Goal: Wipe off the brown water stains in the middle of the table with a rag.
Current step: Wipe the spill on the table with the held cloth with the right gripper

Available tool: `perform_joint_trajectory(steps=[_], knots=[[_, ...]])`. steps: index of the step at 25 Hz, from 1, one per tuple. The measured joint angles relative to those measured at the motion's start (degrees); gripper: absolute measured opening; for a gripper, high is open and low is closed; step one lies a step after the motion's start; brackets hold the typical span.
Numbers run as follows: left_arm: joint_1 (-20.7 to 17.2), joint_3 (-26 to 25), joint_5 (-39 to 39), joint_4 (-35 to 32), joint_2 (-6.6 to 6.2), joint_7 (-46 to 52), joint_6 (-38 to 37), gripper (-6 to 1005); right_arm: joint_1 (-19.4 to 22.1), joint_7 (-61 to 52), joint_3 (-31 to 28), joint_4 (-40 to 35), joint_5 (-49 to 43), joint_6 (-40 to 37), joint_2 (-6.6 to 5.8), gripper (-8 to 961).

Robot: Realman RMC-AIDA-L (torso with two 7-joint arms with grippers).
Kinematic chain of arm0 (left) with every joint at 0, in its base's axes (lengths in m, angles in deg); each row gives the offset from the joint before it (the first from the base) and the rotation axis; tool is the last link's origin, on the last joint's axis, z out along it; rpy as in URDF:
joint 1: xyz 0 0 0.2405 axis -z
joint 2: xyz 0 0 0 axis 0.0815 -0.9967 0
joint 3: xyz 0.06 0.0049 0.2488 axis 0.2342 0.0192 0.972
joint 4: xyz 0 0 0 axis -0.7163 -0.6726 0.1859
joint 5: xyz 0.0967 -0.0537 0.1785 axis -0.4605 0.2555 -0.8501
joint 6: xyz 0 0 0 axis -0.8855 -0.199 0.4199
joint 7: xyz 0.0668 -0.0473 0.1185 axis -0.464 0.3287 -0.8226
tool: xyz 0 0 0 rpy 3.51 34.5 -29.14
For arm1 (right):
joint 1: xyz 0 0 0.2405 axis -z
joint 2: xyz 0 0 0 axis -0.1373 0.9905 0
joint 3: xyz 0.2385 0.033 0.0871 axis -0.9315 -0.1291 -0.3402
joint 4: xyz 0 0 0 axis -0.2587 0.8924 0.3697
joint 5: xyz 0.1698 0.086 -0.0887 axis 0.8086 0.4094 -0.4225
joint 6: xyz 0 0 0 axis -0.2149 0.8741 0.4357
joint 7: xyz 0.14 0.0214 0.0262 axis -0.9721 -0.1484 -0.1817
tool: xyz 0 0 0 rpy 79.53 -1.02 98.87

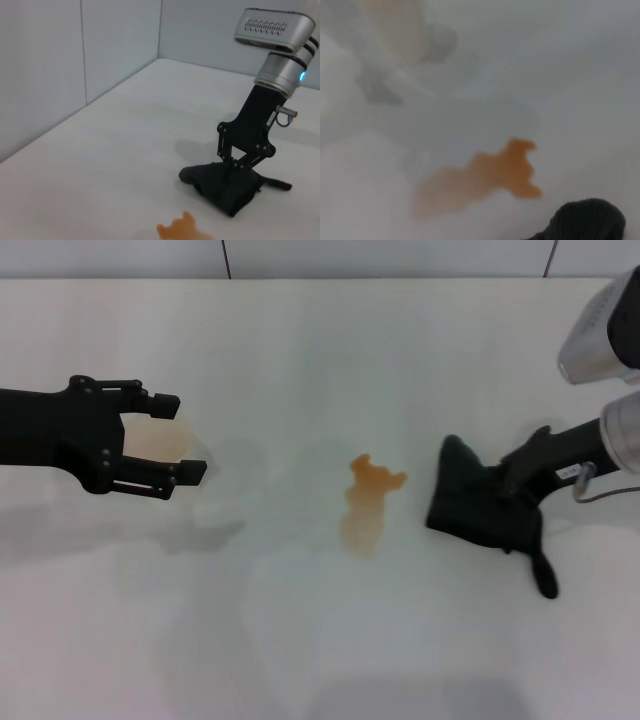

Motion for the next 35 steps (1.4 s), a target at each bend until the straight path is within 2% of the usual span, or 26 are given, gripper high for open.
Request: perform_joint_trajectory(steps=[8,23,29,35], knots=[[0.0,-0.3,0.0,0.1,0.21,-1.8,0.0,886,-0.3,-2.3,7.3,-2.7,7.2,0.3,0.10,96],[-0.2,-0.4,0.4,0.1,1.09,-1.9,0.5,886,-1.3,-6.0,19.1,-4.5,12.5,0.3,0.44,95],[-0.2,-0.4,0.5,0.1,1.36,-2.1,1.1,886,-3.6,-6.9,19.8,-2.2,12.1,2.5,0.45,95],[-0.2,-0.5,0.5,0.2,1.52,-2.1,1.7,886,-8.3,-7.2,20.3,3.8,11.2,6.2,0.45,95]])
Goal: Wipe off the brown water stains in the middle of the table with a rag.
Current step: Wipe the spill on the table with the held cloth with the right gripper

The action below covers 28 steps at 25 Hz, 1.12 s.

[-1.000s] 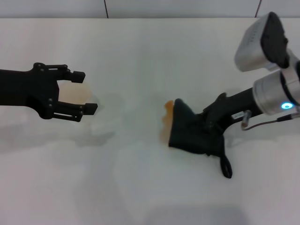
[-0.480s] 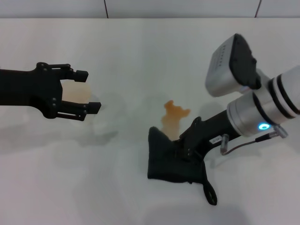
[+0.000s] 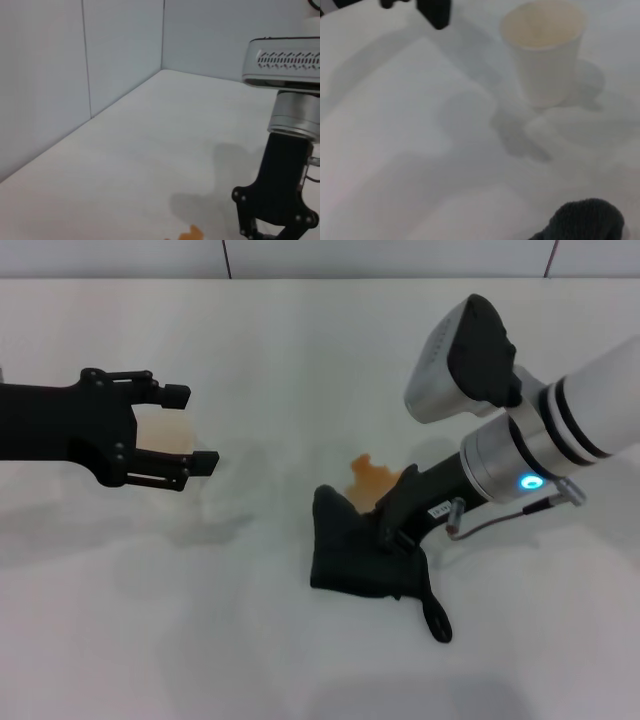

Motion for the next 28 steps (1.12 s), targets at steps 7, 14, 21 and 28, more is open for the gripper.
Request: perform_joint_trajectory(steps=[7,14,21,28], knots=[[0.0,-0.1,0.0,0.0,0.07,0.0,0.7,886,-2.0,-0.2,0.1,2.9,-1.4,5.0,-0.11,95],[0.0,-0.1,0.0,0.0,0.51,0.0,1.4,886,-3.7,-0.4,-2.5,7.6,-3.4,9.7,-0.33,96],[0.0,-0.1,0.0,0.3,0.69,-0.2,1.8,886,-3.9,-0.5,-6.9,9.4,-6.8,12.0,-0.37,96],[0.2,-0.1,0.0,1.4,0.77,-0.8,1.9,886,-3.9,-0.5,-10.2,9.9,-9.3,13.2,-0.38,96]])
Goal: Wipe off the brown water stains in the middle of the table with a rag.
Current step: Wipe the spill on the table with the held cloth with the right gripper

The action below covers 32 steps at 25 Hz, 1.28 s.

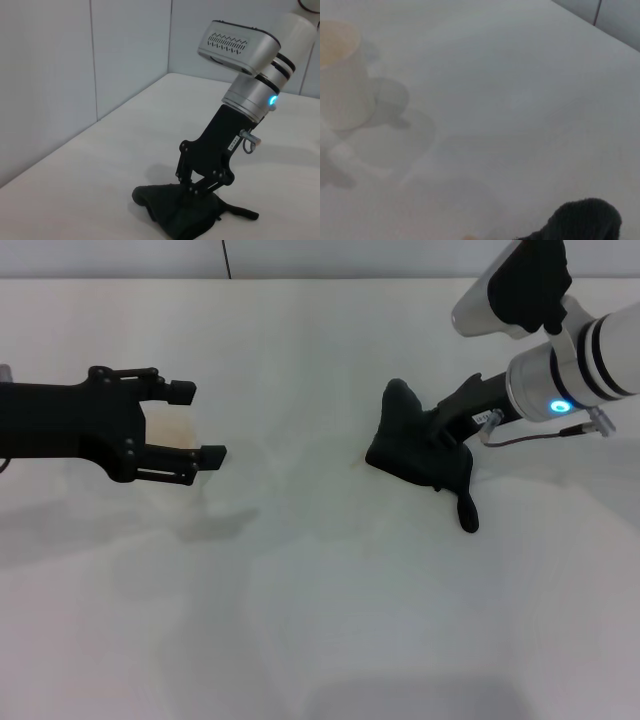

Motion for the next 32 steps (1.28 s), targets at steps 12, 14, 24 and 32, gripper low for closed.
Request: perform_joint_trajectory(steps=[12,14,24,32], knots=[[0.0,0.0,0.0,0.1,-0.01,-0.7,0.1,886,-1.0,-4.1,9.4,-2.2,2.0,-2.7,0.57,95],[-0.1,0.0,0.0,0.1,0.04,-1.1,0.1,886,-0.4,-4.3,10.2,-3.0,2.6,-3.4,0.61,95],[0.0,0.0,0.1,0.1,0.16,-1.3,0.1,886,5.6,-5.2,12.6,-10.7,3.5,-8.8,0.56,93],[0.2,0.0,0.2,0.1,0.17,-1.6,0.1,886,8.0,-6.3,13.6,-13.6,4.0,-11.8,0.58,89]])
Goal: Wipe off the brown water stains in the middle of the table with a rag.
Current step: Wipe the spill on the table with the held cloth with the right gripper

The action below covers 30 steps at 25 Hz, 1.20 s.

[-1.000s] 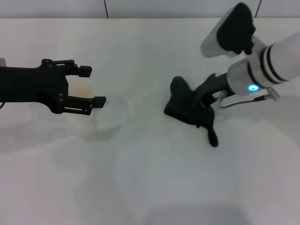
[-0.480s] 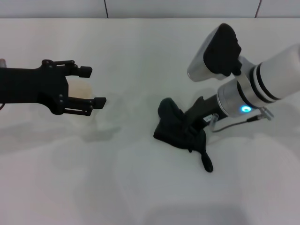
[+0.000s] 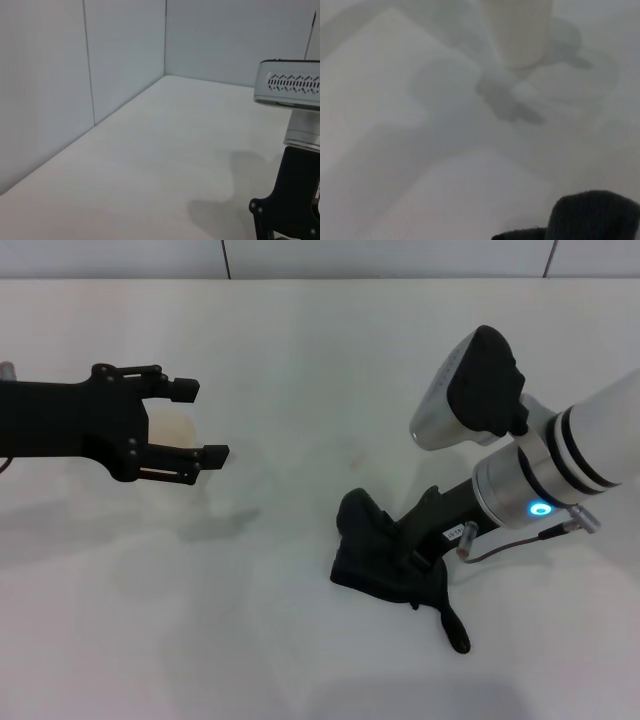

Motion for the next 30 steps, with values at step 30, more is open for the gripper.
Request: perform_joint_trajectory(steps=[30], knots=[[-0.1,0.0,1.2,0.6,0.35,-0.4,1.3,886,-13.1,-0.3,2.6,12.7,-0.9,11.1,-0.26,98]])
